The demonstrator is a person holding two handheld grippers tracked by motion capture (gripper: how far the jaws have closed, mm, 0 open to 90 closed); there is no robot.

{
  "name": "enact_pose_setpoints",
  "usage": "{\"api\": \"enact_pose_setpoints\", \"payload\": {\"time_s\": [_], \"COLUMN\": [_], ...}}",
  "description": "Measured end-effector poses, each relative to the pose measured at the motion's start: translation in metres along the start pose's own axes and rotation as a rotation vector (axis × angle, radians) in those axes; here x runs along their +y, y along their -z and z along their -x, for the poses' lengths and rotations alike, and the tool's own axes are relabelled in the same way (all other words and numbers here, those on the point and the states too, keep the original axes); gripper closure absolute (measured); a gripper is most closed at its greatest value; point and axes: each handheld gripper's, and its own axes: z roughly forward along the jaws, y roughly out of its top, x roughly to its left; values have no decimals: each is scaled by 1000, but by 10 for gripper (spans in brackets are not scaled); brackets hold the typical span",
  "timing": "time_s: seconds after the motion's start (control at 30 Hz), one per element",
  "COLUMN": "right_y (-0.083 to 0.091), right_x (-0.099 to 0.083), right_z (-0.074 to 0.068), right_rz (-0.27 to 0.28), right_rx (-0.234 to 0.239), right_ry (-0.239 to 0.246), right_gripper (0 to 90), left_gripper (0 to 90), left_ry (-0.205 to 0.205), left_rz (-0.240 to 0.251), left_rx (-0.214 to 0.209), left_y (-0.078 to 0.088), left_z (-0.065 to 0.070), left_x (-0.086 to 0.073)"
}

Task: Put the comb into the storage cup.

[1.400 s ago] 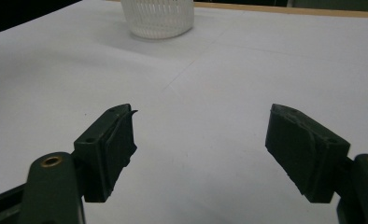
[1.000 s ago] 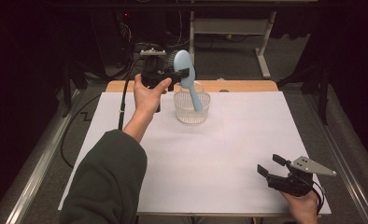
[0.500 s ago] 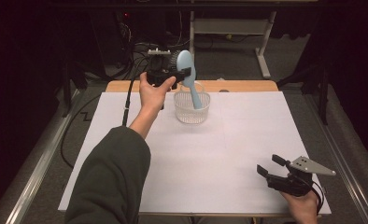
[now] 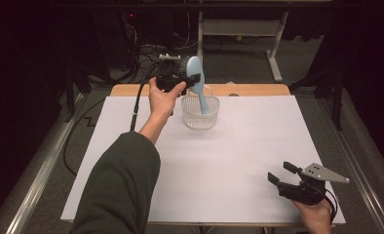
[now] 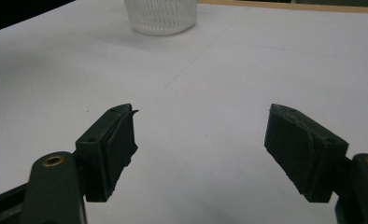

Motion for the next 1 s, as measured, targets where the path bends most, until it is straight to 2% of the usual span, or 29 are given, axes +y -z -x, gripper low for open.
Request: {"api": "enact_pose_setpoints", "payload": {"time_s": [0.17, 0.27, 0.4, 0.77, 1.0], "right_y": [0, 0, -1, -2, -1], "right_x": [0, 0, 0, -1, -1], "right_z": [1, 1, 1, 2, 2], "right_rz": [1, 1, 1, 1, 3], "right_rx": [1, 2, 4, 8, 9], "right_ry": [-3, -3, 0, -6, -8], "right_gripper": [252, 252, 252, 252, 253], "left_gripper": [526, 526, 526, 525, 521], "left_ry": [4, 17, 15, 18, 27], "left_rz": [-12, -50, -64, -57, -63], "left_rx": [-4, -18, -11, -17, -8], "left_y": [-4, -6, -10, -21, -31], "left_z": [-1, -2, -4, -3, -5], "left_x": [-2, -2, -4, -9, -20]}}
